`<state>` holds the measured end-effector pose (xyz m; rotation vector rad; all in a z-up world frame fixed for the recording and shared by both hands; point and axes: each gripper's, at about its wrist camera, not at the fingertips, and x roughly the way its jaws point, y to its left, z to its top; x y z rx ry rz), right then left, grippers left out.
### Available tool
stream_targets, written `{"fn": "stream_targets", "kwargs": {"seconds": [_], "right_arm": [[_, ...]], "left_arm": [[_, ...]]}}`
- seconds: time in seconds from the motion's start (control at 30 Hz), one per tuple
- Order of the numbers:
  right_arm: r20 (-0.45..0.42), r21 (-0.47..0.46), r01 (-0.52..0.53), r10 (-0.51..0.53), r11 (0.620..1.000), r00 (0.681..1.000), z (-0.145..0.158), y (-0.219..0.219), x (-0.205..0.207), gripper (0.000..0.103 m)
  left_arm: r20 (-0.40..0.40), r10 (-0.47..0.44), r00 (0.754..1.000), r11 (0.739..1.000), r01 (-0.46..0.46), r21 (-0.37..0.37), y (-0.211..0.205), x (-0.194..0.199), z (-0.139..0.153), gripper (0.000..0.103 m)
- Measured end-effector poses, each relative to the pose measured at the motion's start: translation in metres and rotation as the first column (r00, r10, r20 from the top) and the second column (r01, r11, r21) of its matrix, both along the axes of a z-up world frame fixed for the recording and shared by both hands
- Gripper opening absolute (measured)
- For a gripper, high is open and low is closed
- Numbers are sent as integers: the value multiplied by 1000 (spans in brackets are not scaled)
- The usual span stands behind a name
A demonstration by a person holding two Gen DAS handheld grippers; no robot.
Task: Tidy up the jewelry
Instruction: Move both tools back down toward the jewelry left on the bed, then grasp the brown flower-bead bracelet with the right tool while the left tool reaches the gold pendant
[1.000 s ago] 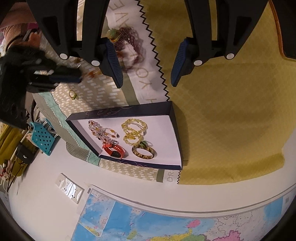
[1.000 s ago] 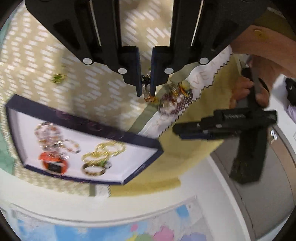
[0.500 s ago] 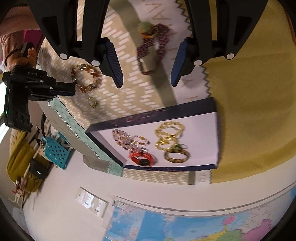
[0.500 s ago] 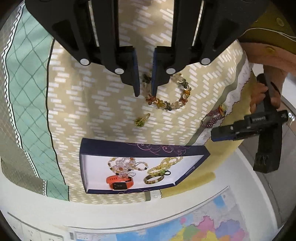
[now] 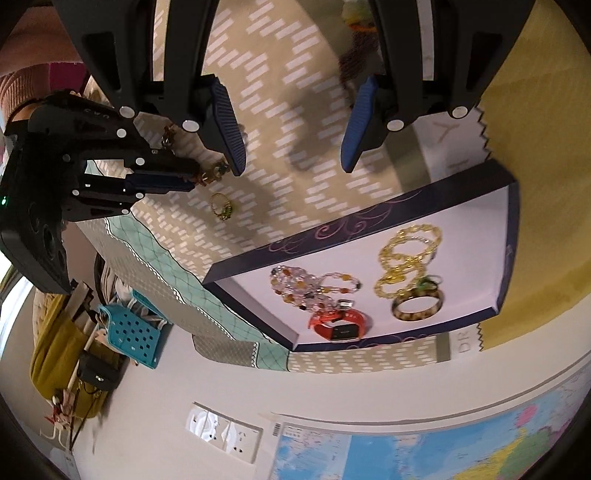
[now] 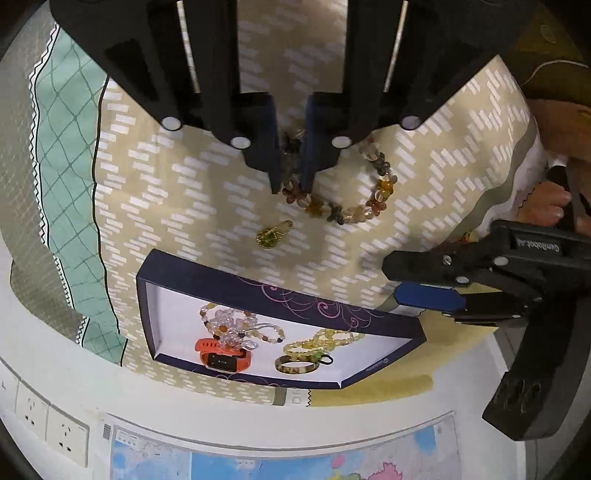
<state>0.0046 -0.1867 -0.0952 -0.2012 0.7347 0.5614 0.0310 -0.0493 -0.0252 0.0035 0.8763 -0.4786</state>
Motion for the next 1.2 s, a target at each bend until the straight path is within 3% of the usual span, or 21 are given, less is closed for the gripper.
{"fn": "stream_targets", "kwargs": {"seconds": [0.33,0.57,0.67,0.77,0.9,1.1,1.2], "right_arm": [[-32,151,90,-86,984,996,8,-47,-2,11],[-31,158,148,-145,976,989,8,-67,-1,11],[-35,166,151,-147,975,988,6,-69,0,11],[-40,166,156,-151,974,988,2,-69,3,11],[-41,169,158,-153,973,987,-1,-70,5,21],[-20,111,140,-138,984,990,-3,-60,5,24],[-12,88,137,-137,987,991,-2,-57,5,12]], "left_arm": [[-2,-110,994,993,110,35,-41,10,-5,51],[-31,-168,985,983,170,70,-80,27,-17,50],[-17,-161,987,981,162,104,-88,33,-17,42],[-17,-158,987,981,158,115,-91,38,-17,28],[-2,-149,989,978,148,145,-92,37,-18,9],[-1,-133,991,983,132,131,-88,34,-17,4],[-8,-127,992,986,128,107,-85,33,-17,3]]}}
